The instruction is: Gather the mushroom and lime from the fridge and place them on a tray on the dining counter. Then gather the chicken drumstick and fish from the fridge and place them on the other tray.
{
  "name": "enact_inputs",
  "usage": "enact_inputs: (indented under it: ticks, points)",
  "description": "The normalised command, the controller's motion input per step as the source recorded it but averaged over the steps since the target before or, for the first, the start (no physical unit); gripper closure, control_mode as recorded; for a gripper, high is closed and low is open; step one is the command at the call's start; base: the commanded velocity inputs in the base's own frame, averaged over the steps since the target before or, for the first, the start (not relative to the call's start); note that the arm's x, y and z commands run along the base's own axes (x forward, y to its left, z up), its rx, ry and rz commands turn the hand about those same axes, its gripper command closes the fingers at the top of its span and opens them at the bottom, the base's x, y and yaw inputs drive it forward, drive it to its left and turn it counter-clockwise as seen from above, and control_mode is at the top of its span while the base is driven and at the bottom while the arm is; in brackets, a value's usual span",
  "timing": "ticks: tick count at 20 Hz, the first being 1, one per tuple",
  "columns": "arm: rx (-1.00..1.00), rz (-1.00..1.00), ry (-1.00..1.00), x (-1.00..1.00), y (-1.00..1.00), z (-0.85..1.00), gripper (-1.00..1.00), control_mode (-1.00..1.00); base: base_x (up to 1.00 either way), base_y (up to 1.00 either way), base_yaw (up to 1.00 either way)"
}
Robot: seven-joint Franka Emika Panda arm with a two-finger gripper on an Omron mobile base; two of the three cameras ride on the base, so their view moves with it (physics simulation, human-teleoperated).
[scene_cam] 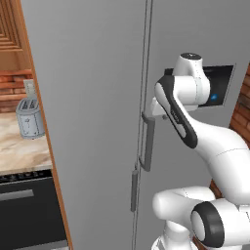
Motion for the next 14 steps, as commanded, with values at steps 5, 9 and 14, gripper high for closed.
enact_inputs:
  ticks: [5, 9, 14]
  points:
    - [0.0, 0.0, 0.0, 0.0, 0.0, 0.0, -1.0, 1.0, 0.0, 0.0, 0.0]
    - [0.0, 0.0, 0.0, 0.0, 0.0, 0.0, -1.0, 1.0, 0.0, 0.0, 0.0]
    - [0.0, 0.0, 0.0, 0.0, 0.0, 0.0, -1.0, 1.0, 0.0, 0.0, 0.0]
